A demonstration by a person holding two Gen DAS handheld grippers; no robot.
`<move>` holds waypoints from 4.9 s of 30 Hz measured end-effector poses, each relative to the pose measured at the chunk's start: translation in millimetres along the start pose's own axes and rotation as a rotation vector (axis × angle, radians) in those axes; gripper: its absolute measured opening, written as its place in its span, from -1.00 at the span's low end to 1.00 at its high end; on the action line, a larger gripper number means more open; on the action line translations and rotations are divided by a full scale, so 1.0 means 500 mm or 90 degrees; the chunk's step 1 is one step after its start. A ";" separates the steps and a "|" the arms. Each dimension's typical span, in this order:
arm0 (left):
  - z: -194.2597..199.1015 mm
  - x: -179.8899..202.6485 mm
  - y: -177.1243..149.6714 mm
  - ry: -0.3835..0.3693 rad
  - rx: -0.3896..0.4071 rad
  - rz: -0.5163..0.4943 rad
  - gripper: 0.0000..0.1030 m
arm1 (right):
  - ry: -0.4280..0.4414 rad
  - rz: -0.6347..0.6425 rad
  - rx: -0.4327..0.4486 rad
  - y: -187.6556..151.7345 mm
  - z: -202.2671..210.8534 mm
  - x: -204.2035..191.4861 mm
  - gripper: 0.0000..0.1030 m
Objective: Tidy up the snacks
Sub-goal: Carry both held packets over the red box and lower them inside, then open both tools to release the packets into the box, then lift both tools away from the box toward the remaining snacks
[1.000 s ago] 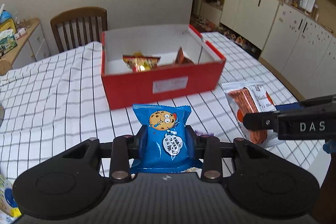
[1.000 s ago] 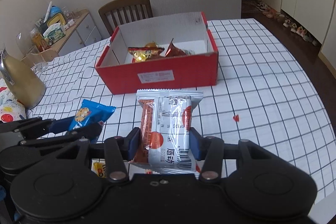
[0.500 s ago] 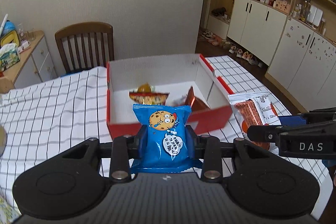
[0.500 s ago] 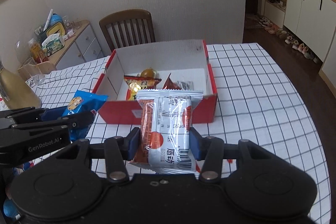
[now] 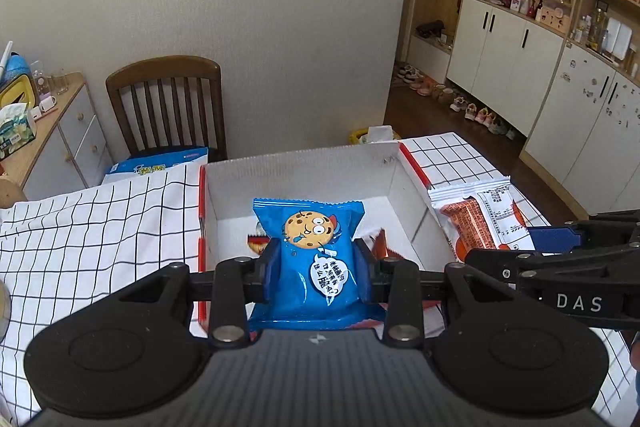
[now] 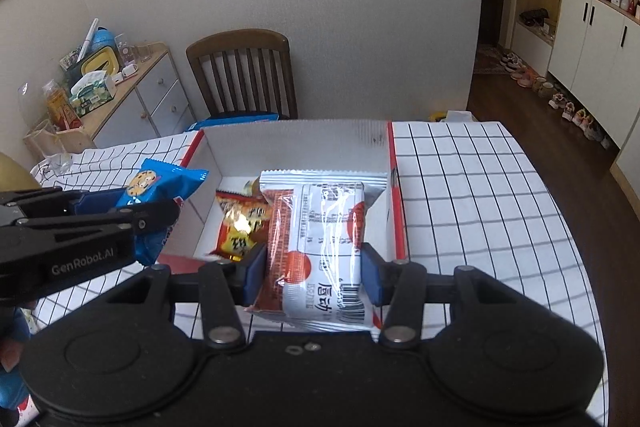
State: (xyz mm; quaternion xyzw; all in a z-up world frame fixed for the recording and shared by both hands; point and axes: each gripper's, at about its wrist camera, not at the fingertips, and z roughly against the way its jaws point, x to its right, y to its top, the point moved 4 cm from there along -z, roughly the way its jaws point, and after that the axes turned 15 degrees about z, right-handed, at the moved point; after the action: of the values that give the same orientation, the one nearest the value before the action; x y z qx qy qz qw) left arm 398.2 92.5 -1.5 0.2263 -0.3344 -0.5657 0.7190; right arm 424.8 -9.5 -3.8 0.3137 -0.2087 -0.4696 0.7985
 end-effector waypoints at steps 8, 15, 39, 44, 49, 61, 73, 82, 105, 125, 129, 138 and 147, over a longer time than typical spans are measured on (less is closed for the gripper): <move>-0.075 0.001 0.049 0.024 -0.013 0.012 -0.30 | 0.006 0.007 -0.003 0.044 -0.056 0.028 -0.08; -0.138 0.008 0.073 0.040 -0.023 0.013 -0.29 | 0.002 0.024 -0.014 0.072 -0.116 0.047 -0.08; -0.337 -0.070 0.100 0.139 -0.103 0.034 -0.29 | 0.023 0.093 -0.090 0.122 -0.316 0.039 -0.08; -0.365 -0.079 0.087 0.148 -0.123 0.022 -0.29 | 0.026 0.099 -0.103 0.120 -0.345 0.038 -0.09; -0.383 -0.082 0.075 0.153 -0.141 0.021 -0.30 | 0.030 0.096 -0.112 0.112 -0.361 0.042 -0.10; -0.407 -0.084 0.055 0.177 -0.163 0.005 -0.30 | 0.028 0.093 -0.115 0.104 -0.361 0.037 -0.11; -0.353 -0.072 0.082 0.143 -0.135 0.027 0.10 | 0.022 0.081 -0.090 0.112 -0.320 0.044 0.07; -0.277 -0.055 0.090 0.119 -0.114 0.026 0.10 | 0.017 0.069 -0.062 0.122 -0.257 0.036 0.23; -0.052 -0.052 0.052 0.051 -0.060 0.017 0.33 | 0.008 0.039 0.014 0.093 -0.065 -0.010 0.53; 0.134 -0.042 -0.066 -0.027 -0.007 -0.039 0.62 | 0.047 -0.006 0.080 -0.004 0.107 -0.072 0.80; 0.157 -0.050 -0.091 -0.037 -0.002 -0.042 0.62 | 0.049 -0.011 0.094 -0.029 0.134 -0.087 1.00; 0.183 -0.093 -0.156 -0.040 -0.017 -0.010 0.62 | 0.043 -0.012 0.105 -0.097 0.162 -0.121 1.00; 0.184 -0.147 -0.253 -0.020 -0.053 0.010 0.62 | 0.043 0.002 0.090 -0.166 0.154 -0.168 1.00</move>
State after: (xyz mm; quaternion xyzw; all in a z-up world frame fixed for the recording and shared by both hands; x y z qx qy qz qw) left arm 236.6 135.5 -44.9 0.1844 -0.3236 -0.5772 0.7267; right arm 285.3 10.6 -9.8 0.3842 -0.2149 -0.4416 0.7818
